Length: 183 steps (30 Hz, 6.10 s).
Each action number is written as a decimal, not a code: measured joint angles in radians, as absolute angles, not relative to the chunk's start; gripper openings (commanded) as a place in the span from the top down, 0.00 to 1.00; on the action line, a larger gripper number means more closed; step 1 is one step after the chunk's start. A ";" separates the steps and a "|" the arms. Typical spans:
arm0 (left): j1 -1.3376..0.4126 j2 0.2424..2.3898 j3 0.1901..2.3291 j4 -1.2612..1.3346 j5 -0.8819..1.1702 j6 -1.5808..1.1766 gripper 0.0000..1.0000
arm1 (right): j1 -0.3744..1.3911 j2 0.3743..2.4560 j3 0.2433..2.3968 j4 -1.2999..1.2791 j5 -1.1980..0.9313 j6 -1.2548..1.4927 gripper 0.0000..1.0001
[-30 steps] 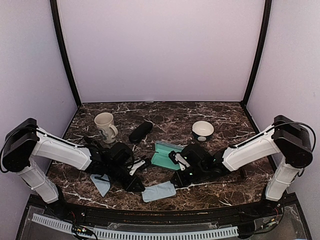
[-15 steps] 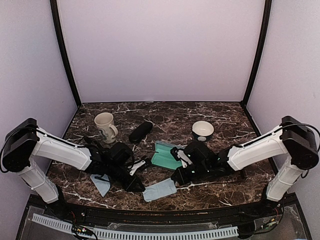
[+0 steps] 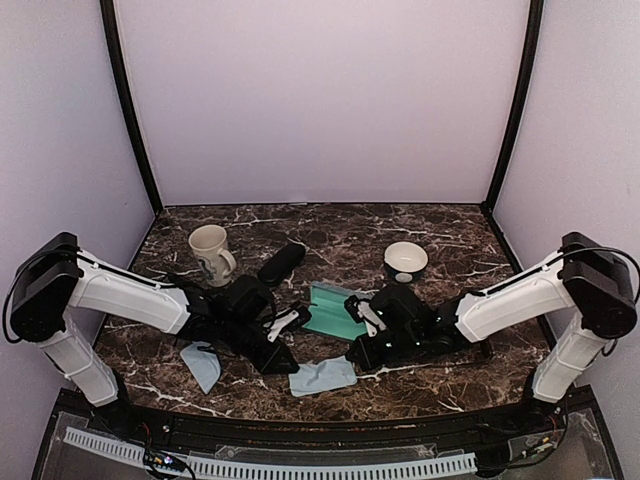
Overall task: Organize the sunglasses
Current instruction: Move the folded cleaning cloth to the center of the board, then pick up the folded cleaning cloth from the center of the board, then place the folded cleaning cloth in the sunglasses case.
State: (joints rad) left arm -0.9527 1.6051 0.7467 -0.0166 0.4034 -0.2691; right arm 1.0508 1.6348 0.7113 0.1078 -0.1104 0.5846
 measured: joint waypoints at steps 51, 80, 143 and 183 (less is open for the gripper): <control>-0.952 1.623 0.749 -0.033 0.405 -0.256 1.00 | 1.050 1.696 0.760 0.079 -0.112 0.573 1.00; -0.945 1.623 0.797 0.008 0.311 -0.225 1.00 | 1.034 1.600 0.698 0.124 -0.048 0.566 1.00; -0.811 1.922 1.222 -0.125 0.249 -0.029 1.00 | 0.922 1.620 0.744 0.125 0.094 0.459 1.00; -0.811 1.928 1.224 -0.129 0.251 -0.038 1.00 | 0.922 1.620 0.756 0.104 0.158 0.424 1.00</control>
State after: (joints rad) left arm -0.8108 1.9282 1.2243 -0.1287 0.2508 -0.0376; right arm 0.9222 1.6196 0.7559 0.1043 0.1581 0.4244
